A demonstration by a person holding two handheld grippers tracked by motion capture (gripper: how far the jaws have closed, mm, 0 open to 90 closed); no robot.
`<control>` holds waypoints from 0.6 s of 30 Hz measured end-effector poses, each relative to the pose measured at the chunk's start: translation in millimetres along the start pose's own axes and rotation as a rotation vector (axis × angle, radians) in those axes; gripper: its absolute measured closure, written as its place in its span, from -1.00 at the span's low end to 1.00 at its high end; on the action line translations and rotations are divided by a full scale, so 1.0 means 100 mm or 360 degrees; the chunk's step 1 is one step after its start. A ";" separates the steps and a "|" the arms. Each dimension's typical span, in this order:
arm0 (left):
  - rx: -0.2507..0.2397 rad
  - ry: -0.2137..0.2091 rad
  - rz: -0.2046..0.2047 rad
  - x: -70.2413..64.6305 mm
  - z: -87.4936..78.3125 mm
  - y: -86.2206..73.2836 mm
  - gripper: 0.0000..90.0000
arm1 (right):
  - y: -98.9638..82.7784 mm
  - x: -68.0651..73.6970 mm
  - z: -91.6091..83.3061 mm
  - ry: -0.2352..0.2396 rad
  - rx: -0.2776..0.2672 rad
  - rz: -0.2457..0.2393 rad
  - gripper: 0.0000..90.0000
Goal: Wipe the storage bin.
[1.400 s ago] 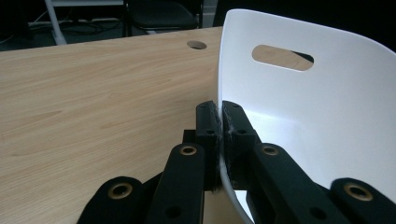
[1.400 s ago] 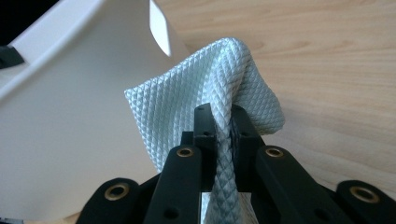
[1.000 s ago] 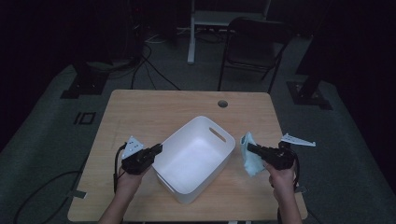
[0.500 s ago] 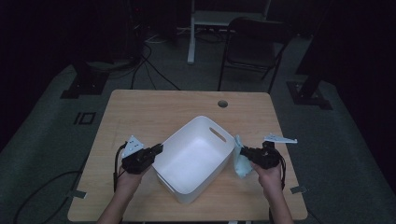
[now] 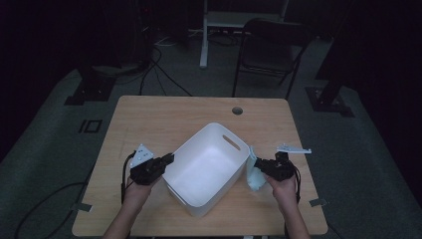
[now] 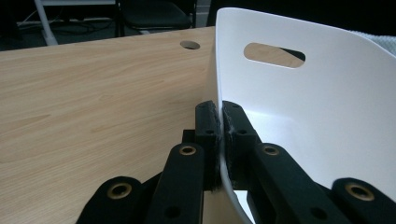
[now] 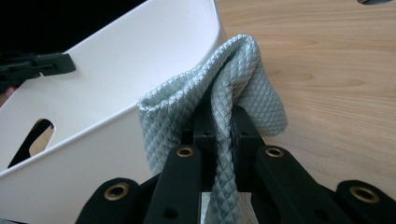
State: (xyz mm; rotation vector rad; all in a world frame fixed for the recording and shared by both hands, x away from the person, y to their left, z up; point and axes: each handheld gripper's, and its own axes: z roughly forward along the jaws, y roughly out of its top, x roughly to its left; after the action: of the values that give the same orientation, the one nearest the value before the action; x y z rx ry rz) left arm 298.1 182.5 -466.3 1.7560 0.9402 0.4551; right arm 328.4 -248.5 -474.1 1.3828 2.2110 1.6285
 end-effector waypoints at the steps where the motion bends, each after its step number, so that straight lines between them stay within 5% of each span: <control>1: 0.0001 -0.0001 0.0006 0.00 0.00 0.00 0.92 | 0.00 0.00 0.01 -0.0002 0.0008 0.0001 0.87; 18: -0.0002 0.0003 -0.0005 0.00 0.01 0.00 0.92 | -0.12 -0.16 0.17 -0.0055 0.0128 0.0045 0.87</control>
State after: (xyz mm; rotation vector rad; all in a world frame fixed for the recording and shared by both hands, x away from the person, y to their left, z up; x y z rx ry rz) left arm 298.8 182.4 -466.7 1.7532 0.9436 0.4554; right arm 339.3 -247.1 -497.6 1.4568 2.2718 1.5281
